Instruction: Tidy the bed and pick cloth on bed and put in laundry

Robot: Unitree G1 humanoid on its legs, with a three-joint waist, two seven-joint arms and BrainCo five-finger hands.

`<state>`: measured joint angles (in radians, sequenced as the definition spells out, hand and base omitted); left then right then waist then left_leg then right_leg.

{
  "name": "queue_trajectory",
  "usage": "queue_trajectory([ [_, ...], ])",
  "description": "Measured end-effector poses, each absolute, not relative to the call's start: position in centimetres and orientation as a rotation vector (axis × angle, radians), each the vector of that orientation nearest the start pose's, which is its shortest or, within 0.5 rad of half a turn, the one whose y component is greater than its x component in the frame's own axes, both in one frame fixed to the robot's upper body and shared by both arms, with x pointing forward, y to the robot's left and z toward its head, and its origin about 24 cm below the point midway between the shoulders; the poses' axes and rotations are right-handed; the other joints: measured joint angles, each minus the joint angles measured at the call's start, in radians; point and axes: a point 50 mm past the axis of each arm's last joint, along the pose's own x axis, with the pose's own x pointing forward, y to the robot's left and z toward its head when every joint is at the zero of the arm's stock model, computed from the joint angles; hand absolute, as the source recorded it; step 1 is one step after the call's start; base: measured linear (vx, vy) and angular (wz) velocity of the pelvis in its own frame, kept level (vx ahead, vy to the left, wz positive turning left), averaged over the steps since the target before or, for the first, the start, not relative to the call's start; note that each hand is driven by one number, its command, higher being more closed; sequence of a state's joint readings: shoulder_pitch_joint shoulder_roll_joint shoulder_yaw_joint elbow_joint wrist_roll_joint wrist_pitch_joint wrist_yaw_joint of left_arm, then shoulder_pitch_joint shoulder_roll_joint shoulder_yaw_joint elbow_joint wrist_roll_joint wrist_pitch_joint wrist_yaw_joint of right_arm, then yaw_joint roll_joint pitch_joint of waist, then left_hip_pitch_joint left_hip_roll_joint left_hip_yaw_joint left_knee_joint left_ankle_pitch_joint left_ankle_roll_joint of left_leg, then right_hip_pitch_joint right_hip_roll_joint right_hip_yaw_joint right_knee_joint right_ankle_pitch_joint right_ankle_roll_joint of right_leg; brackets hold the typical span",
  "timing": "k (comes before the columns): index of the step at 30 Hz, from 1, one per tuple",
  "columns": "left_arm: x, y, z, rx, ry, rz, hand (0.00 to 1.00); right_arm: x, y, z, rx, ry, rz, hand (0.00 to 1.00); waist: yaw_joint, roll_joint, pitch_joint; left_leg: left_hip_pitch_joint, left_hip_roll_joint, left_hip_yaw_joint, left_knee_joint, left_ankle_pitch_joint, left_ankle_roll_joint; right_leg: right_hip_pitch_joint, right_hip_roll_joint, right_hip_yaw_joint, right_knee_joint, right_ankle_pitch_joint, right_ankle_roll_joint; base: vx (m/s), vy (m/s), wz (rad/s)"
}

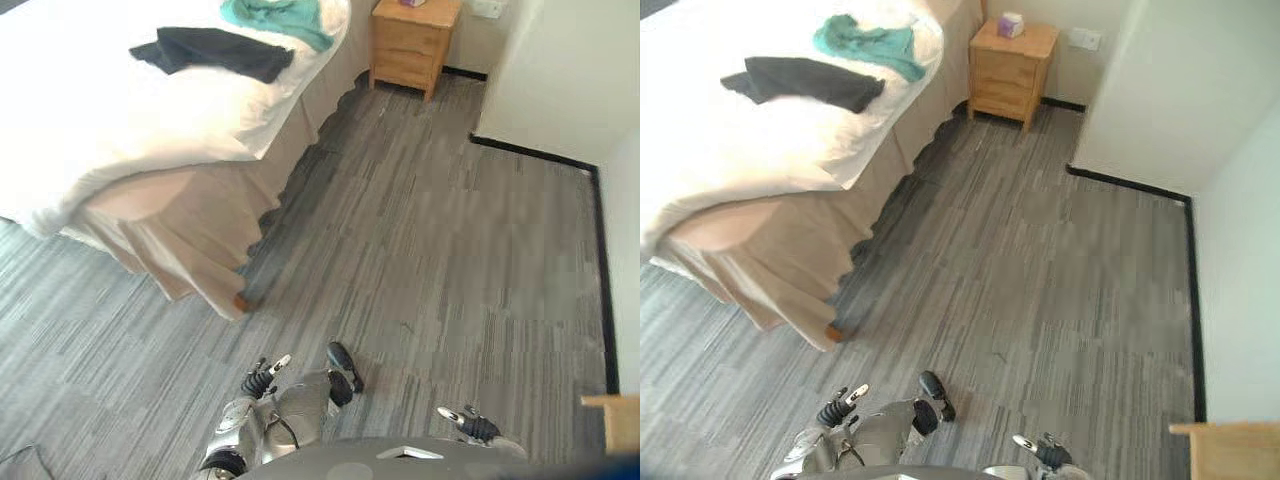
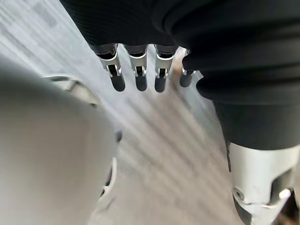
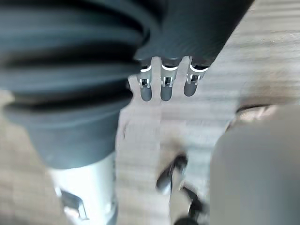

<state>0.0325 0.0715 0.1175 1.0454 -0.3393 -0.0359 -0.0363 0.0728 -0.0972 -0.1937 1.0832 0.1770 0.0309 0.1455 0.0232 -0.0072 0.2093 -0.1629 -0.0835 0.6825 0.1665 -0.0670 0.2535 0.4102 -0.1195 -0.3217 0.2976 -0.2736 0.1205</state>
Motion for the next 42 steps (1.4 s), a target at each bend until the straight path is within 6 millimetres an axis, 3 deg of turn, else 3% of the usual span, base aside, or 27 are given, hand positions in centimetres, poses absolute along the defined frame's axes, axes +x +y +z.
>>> queue_trajectory([
  [1, 11.7, 19.1, -15.6, -0.308, 1.008, 0.295, 0.00, 9.0, -20.4, -16.3, 0.277, 1.115, -0.231, 0.00, -0.005, 0.001, -0.001, 0.026, -0.026, -0.035, -0.004, -0.014, -0.002, -0.035, -0.026, 0.006, 0.122, 0.026, 0.030, 0.70, 0.347, 1.21],
  [2, 11.5, 18.9, -15.7, -0.282, 1.036, 0.264, 0.00, 9.1, -20.7, -16.2, 0.312, 1.086, -0.276, 0.00, -0.012, 0.006, -0.004, 0.081, -0.066, -0.104, -0.011, -0.045, -0.002, -0.124, -0.060, 0.044, 0.393, 0.083, 0.035, 0.55, 0.219, 1.68],
  [3, 11.3, 18.6, -15.9, -0.239, 1.068, 0.221, 0.00, 9.3, -20.9, -16.1, 0.335, 1.055, -0.306, 0.00, -0.026, 0.017, -0.011, 0.144, -0.096, -0.188, -0.031, -0.062, -0.005, -0.207, -0.076, 0.061, 0.590, 0.064, 0.043, 0.66, 0.237, 1.81],
  [4, 11.1, 18.3, -16.0, -0.215, 1.086, 0.198, 0.00, 9.4, -21.0, -16.0, 0.343, 1.040, -0.318, 0.00, -0.035, 0.025, -0.015, 0.180, -0.109, -0.234, -0.049, -0.064, -0.008, -0.248, -0.082, 0.057, 0.653, 0.045, 0.035, 0.53, 0.092, 1.96],
  [5, 10.7, 18.0, -16.2, -0.183, 1.116, 0.163, 0.00, 9.6, -21.2, -15.9, 0.346, 1.016, -0.323, 0.00, -0.047, 0.042, -0.022, 0.250, -0.123, -0.324, -0.088, -0.066, -0.013, -0.340, -0.089, 0.055, 0.719, 0.006, -0.001, 0.41, 0.031, 1.84],
  [6, 10.7, 17.7, -16.3, -0.174, 1.132, 0.143, 0.00, 9.8, -21.2, -15.8, 0.346, 0.997, -0.318, 0.00, -0.064, 0.047, -0.026, 0.294, -0.128, -0.397, -0.113, -0.067, -0.015, -0.407, -0.086, 0.071, 0.720, -0.019, -0.031, 0.62, -0.033, 2.68],
  [7, 10.8, 17.5, -16.4, -0.160, 1.151, 0.121, 0.00, 10.0, -21.5, -15.5, 0.344, 0.966, -0.317, 0.00, -0.080, 0.050, -0.024, 0.355, -0.126, -0.521, -0.133, -0.077, -0.032, -0.527, -0.050, 0.147, 0.673, -0.058, -0.038, 0.51, -0.074, 2.34],
  [10, 10.9, 17.2, -16.4, -0.174, 1.162, 0.120, 0.00, 9.5, -21.5, -15.4, 0.347, 0.957, -0.328, 0.00, -0.081, 0.043, -0.029, 0.421, -0.106, -0.705, -0.148, -0.127, -0.086, -0.682, 0.007, 0.277, 0.453, -0.048, -0.017, 0.51, -0.129, 2.09],
  [11, 10.8, 17.3, -16.4, -0.180, 1.166, 0.132, 0.00, 9.5, -21.5, -15.4, 0.355, 0.954, -0.332, 0.00, -0.078, 0.044, -0.030, 0.435, -0.098, -0.736, -0.145, -0.136, -0.094, -0.697, 0.012, 0.283, 0.385, -0.025, -0.019, 0.53, -0.155, 1.41],
  [13, 10.7, 17.7, -16.3, -0.194, 1.154, 0.161, 0.00, 9.5, -21.1, -15.5, 0.394, 0.950, -0.344, 0.00, -0.059, 0.024, -0.034, 0.470, -0.074, -0.797, -0.116, -0.169, -0.147, -0.737, 0.023, 0.240, 0.139, 0.122, -0.063, 0.60, -0.194, 1.18],
  [14, 10.7, 17.9, -16.3, -0.197, 1.150, 0.171, 0.00, 9.6, -21.0, -15.5, 0.402, 0.950, -0.343, 0.00, -0.057, 0.013, -0.036, 0.482, -0.067, -0.786, -0.109, -0.177, -0.162, -0.737, 0.027, 0.218, 0.089, 0.169, -0.080, 0.67, -0.224, 0.91],
  [15, 10.3, 18.3, -16.3, -0.211, 1.143, 0.199, 0.00, 10.0, -20.5, -15.5, 0.412, 0.952, -0.326, 0.00, -0.050, 0.005, -0.038, 0.517, -0.055, -0.764, -0.095, -0.202, -0.202, -0.728, 0.047, 0.189, 0.009, 0.292, -0.131, 0.68, -0.217, 0.67],
  [16, 9.9, 17.8, -16.4, -0.238, 1.148, 0.211, 0.00, 10.9, -21.1, -15.2, 0.410, 0.931, -0.328, 0.00, -0.057, 0.042, -0.040, 0.537, -0.006, -0.746, -0.072, -0.221, -0.228, -0.694, 0.073, 0.153, 0.010, 0.314, -0.139, 0.67, -0.202, 0.48],
  [18, 10.0, 17.3, -16.4, -0.270, 1.132, 0.228, 0.00, 12.9, -20.3, -14.8, 0.429, 0.907, -0.290, 0.00, -0.033, 0.053, -0.043, 0.521, 0.004, -0.690, 0.001, -0.157, -0.284, -0.652, 0.069, 0.123, 0.023, 0.261, -0.170, 0.62, -0.197, 0.28],
  [20, 9.9, 17.2, -16.4, -0.294, 1.117, 0.256, 0.00, 13.3, -19.3, -14.8, 0.453, 0.912, -0.250, 0.00, -0.031, 0.061, -0.043, 0.457, 0.015, -0.626, 0.210, -0.079, -0.320, -0.538, 0.062, 0.086, -0.045, 0.222, -0.169, 0.64, -0.198, 0.53],
  [21, 9.8, 17.4, -16.3, -0.326, 1.101, 0.293, 0.00, 13.6, -18.5, -14.7, 0.452, 0.915, -0.214, 0.00, -0.026, 0.055, -0.033, 0.365, 0.071, -0.550, 0.444, 0.001, -0.341, -0.450, 0.063, 0.079, -0.113, 0.212, -0.164, 0.50, -0.156, 0.51],
  [22, 9.6, 17.7, -16.3, -0.341, 1.094, 0.315, 0.00, 13.7, -18.2, -14.8, 0.453, 0.922, -0.201, 0.00, -0.023, 0.062, -0.036, 0.317, 0.113, -0.491, 0.553, -0.034, -0.325, -0.409, 0.066, 0.063, -0.145, 0.210, -0.168, 0.47, -0.154, 0.49],
  [23, 9.8, 17.8, -16.2, -0.349, 1.072, 0.325, 0.00, 13.5, -17.7, -15.0, 0.469, 0.943, -0.196, 0.00, -0.013, 0.065, -0.038, 0.257, 0.187, -0.398, 0.657, -0.141, -0.300, -0.344, 0.065, 0.039, -0.179, 0.203, -0.174, 0.36, -0.126, 0.31],
  [24, 10.0, 17.8, -16.1, -0.349, 1.055, 0.319, 0.00, 13.2, -17.4, -15.2, 0.484, 0.960, -0.199, 0.00, -0.003, 0.059, -0.040, 0.219, 0.222, -0.333, 0.625, -0.198, -0.283, -0.292, 0.055, 0.038, -0.214, 0.203, -0.173, 0.34, -0.105, 0.16],
  [25, 10.1, 17.9, -16.0, -0.349, 1.046, 0.317, 0.00, 13.2, -17.2, -15.2, 0.495, 0.964, -0.201, 0.00, -0.001, 0.053, -0.039, 0.205, 0.228, -0.309, 0.567, -0.213, -0.284, -0.277, 0.044, 0.039, -0.225, 0.202, -0.170, 0.37, -0.079, -0.10],
  [26, 10.2, 18.1, -15.9, -0.341, 1.043, 0.315, 0.00, 13.1, -16.9, -15.4, 0.505, 0.974, -0.204, 0.00, -0.003, 0.046, -0.039, 0.186, 0.227, -0.297, 0.395, -0.216, -0.287, -0.267, 0.025, 0.046, -0.231, 0.194, -0.153, 0.23, -0.011, -0.29],
  [27, 10.1, 18.1, -16.0, -0.334, 1.049, 0.308, 0.00, 13.1, -17.1, -15.4, 0.486, 0.979, -0.199, 0.00, -0.004, 0.051, -0.042, 0.184, 0.229, -0.308, 0.225, -0.168, -0.301, -0.268, 0.021, 0.051, -0.232, 0.186, -0.138, 0.28, 0.031, -0.35],
  [29, 10.0, 17.5, -16.1, -0.333, 1.066, 0.284, 0.00, 12.9, -18.5, -15.4, 0.439, 0.995, -0.217, 0.00, -0.014, 0.088, -0.058, 0.182, 0.262, -0.342, 0.005, 0.026, -0.325, -0.264, 0.052, 0.077, -0.241, 0.166, -0.097, 0.31, 0.128, -0.23],
  [31, 9.8, 18.2, -16.1, -0.263, 1.088, 0.245, 0.00, 11.3, -18.6, -16.0, 0.459, 1.064, -0.255, 0.00, -0.019, 0.037, -0.089, 0.221, 0.219, -0.329, -0.118, 0.058, -0.325, -0.262, 0.024, 0.072, -0.278, 0.166, -0.076, 0.26, 0.135, 0.00],
  [36, 9.7, 18.8, -16.3, -0.212, 1.168, 0.205, 0.00, 9.2, -18.8, -16.6, 0.489, 1.127, -0.314, 0.00, -0.035, 0.010, -0.094, 0.267, 0.179, -0.338, -0.250, 0.108, -0.325, -0.247, 0.003, 0.036, -0.288, 0.151, -0.051, 0.15, 0.035, 0.18],
  [39, 9.4, 18.7, -16.5, -0.273, 1.196, 0.253, 0.00, 9.2, -19.2, -16.5, 0.483, 1.124, -0.333, 0.00, -0.036, 0.031, -0.082, 0.296, 0.169, -0.338, -0.258, 0.110, -0.327, -0.217, -0.005, 0.028, -0.285, 0.144, -0.040, 0.09, -0.012, 0.08],
  [42, 8.6, 19.3, -16.6, -0.358, 1.203, 0.418, 0.00, 9.2, -19.4, -16.5, 0.457, 1.130, -0.325, 0.00, -0.036, 0.039, -0.078, 0.306, 0.170, -0.342, -0.263, 0.115, -0.335, -0.206, -0.004, 0.015, -0.279, 0.137, -0.029, 0.05, -0.044, 0.10],
])
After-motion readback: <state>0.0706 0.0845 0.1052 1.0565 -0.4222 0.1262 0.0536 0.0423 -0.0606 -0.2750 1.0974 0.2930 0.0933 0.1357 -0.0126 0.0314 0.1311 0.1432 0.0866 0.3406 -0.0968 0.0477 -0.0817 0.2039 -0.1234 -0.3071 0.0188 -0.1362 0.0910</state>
